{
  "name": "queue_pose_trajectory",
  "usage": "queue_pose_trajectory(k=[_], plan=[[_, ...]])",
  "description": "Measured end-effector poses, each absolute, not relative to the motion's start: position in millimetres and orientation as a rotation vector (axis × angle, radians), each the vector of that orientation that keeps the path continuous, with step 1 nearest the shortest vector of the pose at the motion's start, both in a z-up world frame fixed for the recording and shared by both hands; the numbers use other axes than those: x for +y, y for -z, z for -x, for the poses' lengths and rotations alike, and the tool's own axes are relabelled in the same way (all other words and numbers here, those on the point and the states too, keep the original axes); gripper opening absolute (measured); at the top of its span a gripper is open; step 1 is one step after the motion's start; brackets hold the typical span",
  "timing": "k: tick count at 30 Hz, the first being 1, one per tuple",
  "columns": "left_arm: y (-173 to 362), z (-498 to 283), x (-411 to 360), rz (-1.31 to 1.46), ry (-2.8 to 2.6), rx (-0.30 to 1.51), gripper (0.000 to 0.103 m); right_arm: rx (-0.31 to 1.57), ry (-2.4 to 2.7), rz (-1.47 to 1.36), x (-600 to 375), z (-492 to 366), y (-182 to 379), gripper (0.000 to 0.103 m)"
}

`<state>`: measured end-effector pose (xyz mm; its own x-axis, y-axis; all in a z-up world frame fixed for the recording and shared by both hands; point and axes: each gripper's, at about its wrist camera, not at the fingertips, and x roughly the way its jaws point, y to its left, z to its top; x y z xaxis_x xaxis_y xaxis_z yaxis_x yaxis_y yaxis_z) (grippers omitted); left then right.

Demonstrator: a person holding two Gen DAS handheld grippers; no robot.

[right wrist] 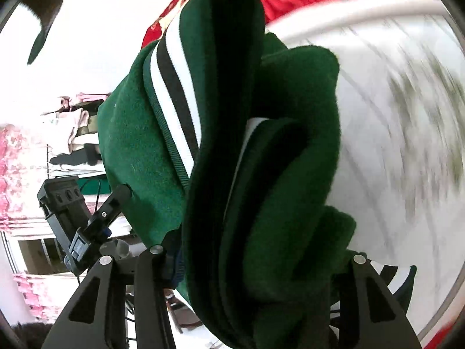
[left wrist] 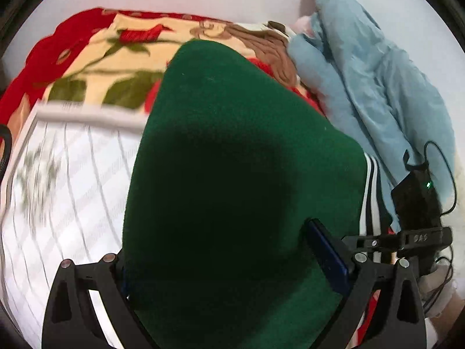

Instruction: Fold large clothes

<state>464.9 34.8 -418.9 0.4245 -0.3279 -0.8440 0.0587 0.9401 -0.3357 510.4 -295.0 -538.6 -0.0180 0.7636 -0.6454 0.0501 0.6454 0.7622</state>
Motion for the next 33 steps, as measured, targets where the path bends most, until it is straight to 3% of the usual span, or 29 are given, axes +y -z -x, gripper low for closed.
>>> queue_pose_trajectory(k=[8,12,14,18,22,24,33], plan=[[490.0,-595.0,93.9,0.319,0.179,1.169,0.099,1.562,-0.649,-0.634,-234.5,-690.3,584.1,0.052],[523.3,-624.4,109.4,0.317,0.147,1.233,0.099,1.609,-0.62,-0.613,-215.2,-737.9,615.5,0.052],[534.4,-624.4,109.4,0.305,0.16,1.251,0.101,1.634,-0.601,-0.589,-213.8,-746.6,626.3,0.058],[521.1,-609.3,107.5,0.307,0.135,1.234,0.101,1.631,-0.506,-0.49,-219.9,-734.8,624.7,0.086],[488.0,-571.9,97.4,0.151,-0.002,1.158,0.101,1.481,-0.278,-0.233,-218.6,-696.2,579.8,0.093],[468.9,-548.8,94.2,0.081,-0.062,1.122,0.102,1.423,-0.182,-0.117,-200.1,-665.1,556.9,0.103],[363.0,-445.3,75.8,0.033,-0.177,1.043,0.102,1.3,0.015,0.007,-189.5,-532.7,468.7,0.103]])
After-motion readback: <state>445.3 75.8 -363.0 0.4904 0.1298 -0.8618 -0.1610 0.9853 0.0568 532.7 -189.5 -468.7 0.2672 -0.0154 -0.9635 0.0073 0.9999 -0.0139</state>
